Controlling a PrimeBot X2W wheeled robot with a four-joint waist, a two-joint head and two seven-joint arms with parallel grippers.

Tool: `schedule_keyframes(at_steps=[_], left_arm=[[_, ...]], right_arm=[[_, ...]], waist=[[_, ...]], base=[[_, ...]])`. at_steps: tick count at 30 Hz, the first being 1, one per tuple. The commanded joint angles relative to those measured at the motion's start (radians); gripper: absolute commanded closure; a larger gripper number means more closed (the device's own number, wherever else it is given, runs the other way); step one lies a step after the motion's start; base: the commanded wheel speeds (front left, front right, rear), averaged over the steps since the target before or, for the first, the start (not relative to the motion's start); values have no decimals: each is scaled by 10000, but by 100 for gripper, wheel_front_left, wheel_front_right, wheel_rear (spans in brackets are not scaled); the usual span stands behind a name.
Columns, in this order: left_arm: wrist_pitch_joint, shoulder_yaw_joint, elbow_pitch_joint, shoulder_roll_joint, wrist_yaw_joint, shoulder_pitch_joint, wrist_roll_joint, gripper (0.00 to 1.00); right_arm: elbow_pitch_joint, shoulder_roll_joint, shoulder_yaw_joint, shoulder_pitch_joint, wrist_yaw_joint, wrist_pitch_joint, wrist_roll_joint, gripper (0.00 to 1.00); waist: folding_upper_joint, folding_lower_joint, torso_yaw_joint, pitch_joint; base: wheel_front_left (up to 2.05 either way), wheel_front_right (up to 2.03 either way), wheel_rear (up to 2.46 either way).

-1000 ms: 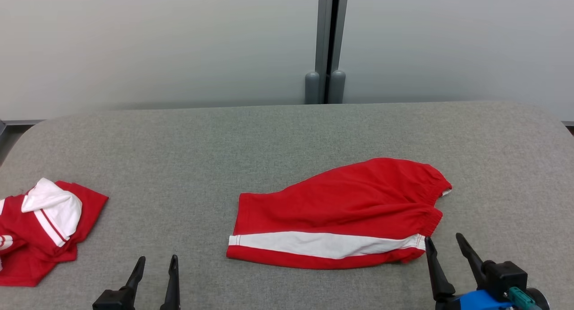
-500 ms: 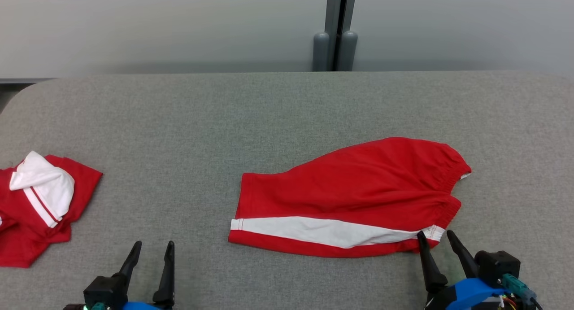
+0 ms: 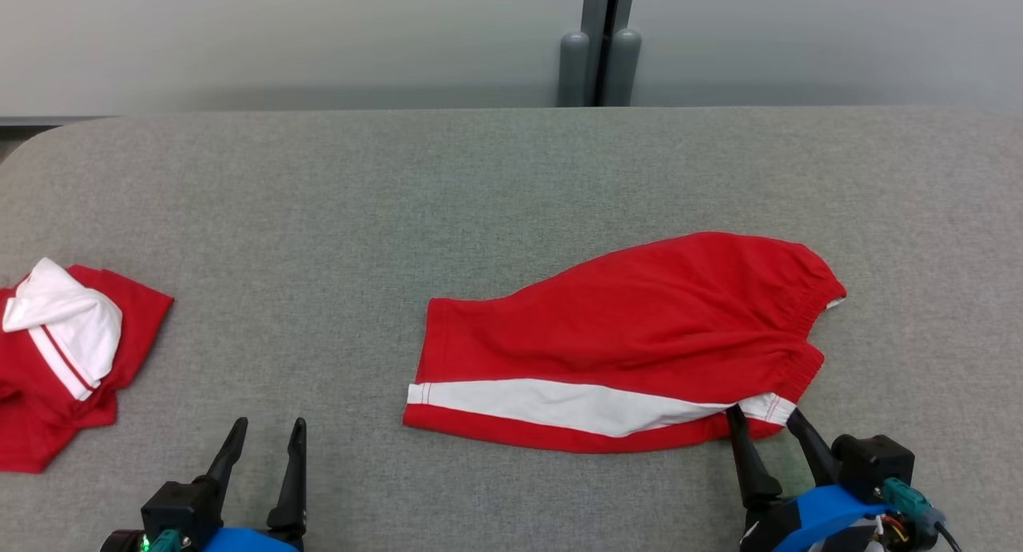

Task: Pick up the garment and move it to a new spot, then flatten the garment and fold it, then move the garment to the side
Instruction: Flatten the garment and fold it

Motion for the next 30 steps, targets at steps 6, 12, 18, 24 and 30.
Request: schedule_keyframes(at_steps=[6,12,18,24,30], left_arm=[[-3,-4,-14,-49,-13,52,29,0],[-3,-47,-57,13,-13,-24,-12,0],[-3,-49,-39,68,-13,-70,-69,0],[-3,-5,36,91,-13,42,-133,0],[-3,-314,-90,131,-13,-125,-153,0]], right_arm=[[-451,-50,191,435,1,-3,282,0],[-590,-50,423,150,1,-3,299,0],[-697,-52,519,91,1,-3,370,0],[-655,-55,485,190,1,-3,523,0],[-156,-46,-104,-110,1,-3,-39,0]], waist=[[-1,0,-215,-106],[-1,0,-251,-7],[-1,0,-114,55],[-1,0,-160,76],[-1,0,-142,130]], base=[[0,0,0],[0,0,0],[0,0,0],[0,0,0],[0,0,0]])
